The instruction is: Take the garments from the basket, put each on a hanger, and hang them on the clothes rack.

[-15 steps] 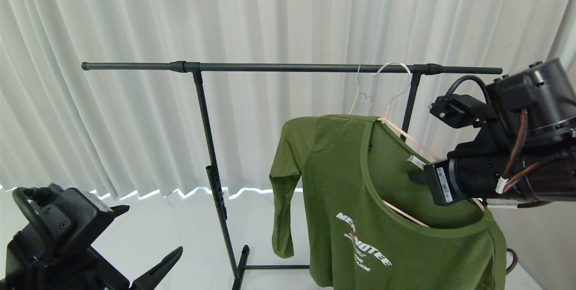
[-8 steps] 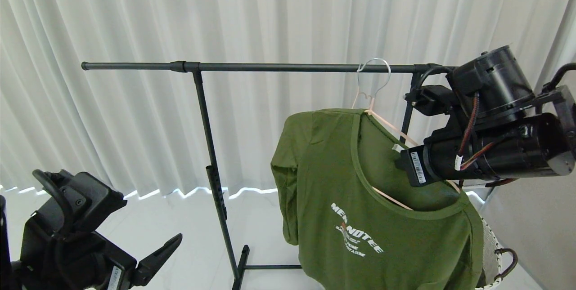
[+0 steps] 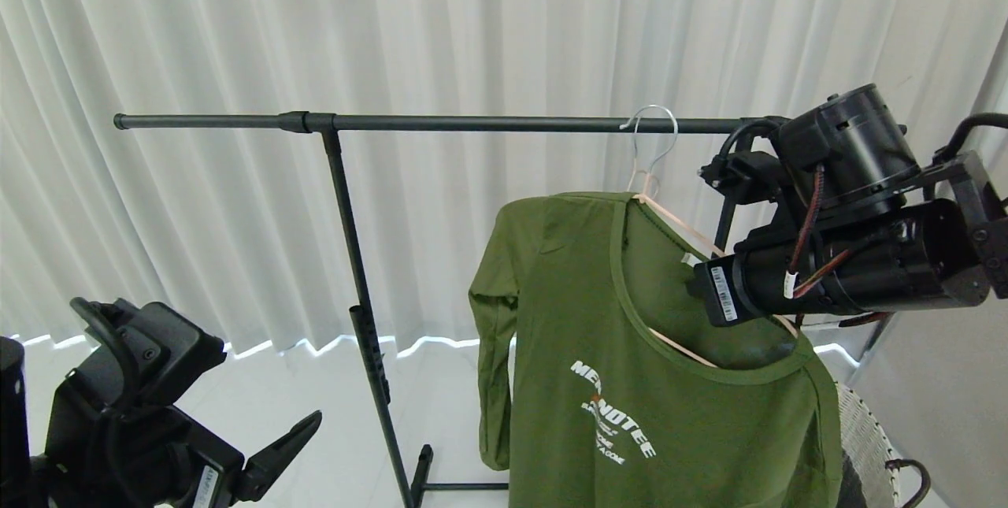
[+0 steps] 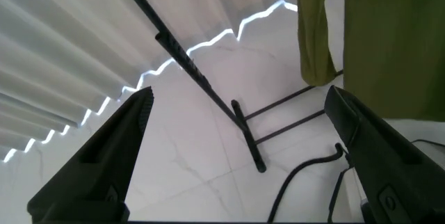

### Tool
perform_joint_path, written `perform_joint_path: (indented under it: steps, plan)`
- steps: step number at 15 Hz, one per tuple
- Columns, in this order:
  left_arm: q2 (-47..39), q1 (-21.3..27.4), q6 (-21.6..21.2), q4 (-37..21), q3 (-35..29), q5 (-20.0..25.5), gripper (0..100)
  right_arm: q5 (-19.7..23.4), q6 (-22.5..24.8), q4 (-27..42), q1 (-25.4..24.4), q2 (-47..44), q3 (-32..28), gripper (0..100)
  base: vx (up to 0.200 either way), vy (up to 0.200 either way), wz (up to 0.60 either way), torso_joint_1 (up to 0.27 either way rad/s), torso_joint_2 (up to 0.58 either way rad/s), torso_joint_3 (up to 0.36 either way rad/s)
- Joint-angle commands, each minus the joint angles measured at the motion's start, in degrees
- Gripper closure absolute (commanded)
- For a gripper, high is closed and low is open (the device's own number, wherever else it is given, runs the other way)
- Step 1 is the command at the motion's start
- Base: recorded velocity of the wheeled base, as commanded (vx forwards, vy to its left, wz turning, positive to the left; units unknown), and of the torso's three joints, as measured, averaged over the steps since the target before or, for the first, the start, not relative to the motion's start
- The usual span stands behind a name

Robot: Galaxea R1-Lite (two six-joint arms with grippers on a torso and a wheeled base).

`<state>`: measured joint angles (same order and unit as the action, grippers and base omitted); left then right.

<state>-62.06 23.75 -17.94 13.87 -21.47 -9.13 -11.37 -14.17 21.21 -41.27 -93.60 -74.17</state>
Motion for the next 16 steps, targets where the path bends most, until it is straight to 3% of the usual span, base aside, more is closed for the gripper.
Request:
perform_joint_path:
  steps: [1,11,16]
  plan:
    - [-0.08,-0.02,0.01,0.01,0.02,-0.01,0,0.04,0.02,0.06,-0.31,0.08,-0.01,100,0.2,0.0,0.0,0.002,0.0,0.002]
    - [-0.08,-0.02,0.01,0.01,0.29,-0.01,0,-0.93,0.1,0.15,-1.45,0.17,-0.01,100,0.2,0.0,0.0,0.003,0.0,0.002]
    - [0.1,-0.02,0.1,0.01,0.55,-0.01,0,-1.46,0.19,1.29,-1.36,-0.27,-1.33,100,0.0,0.0,0.0,0.0,0.0,0.0]
